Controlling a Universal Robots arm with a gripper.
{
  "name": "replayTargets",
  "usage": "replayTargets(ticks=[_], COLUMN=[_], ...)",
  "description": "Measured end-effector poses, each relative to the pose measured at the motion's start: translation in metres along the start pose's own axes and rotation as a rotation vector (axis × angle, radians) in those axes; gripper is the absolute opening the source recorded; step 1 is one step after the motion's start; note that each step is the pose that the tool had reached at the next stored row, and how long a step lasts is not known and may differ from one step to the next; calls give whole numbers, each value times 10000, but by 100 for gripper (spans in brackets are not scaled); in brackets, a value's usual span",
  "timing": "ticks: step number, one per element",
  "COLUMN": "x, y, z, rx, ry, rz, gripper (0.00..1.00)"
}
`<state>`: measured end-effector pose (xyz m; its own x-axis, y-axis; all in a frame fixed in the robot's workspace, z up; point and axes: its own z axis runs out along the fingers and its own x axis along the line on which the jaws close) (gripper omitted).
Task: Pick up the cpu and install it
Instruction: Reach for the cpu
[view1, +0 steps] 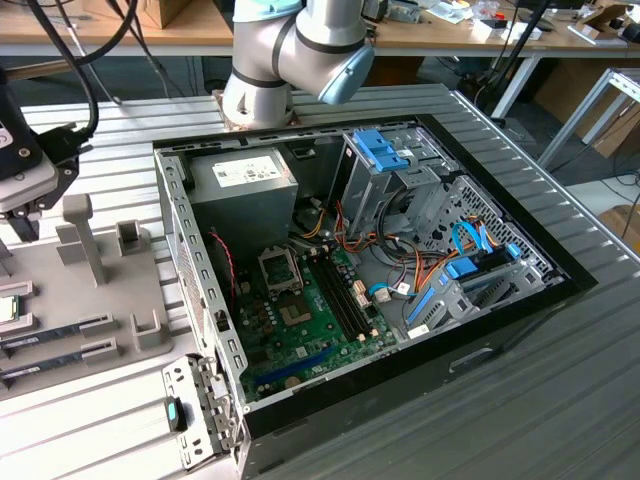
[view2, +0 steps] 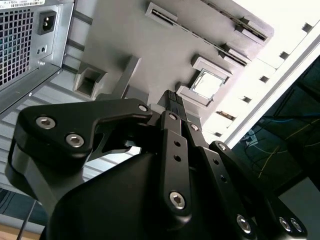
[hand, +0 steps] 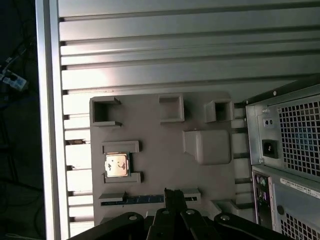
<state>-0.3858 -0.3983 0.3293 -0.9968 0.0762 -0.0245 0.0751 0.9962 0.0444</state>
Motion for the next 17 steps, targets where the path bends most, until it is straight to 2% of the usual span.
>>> replayTargets(ticks=[17], x=[175], y=[3], z=[44], rx=[-1], ry=[0], rz=[0], gripper=[11])
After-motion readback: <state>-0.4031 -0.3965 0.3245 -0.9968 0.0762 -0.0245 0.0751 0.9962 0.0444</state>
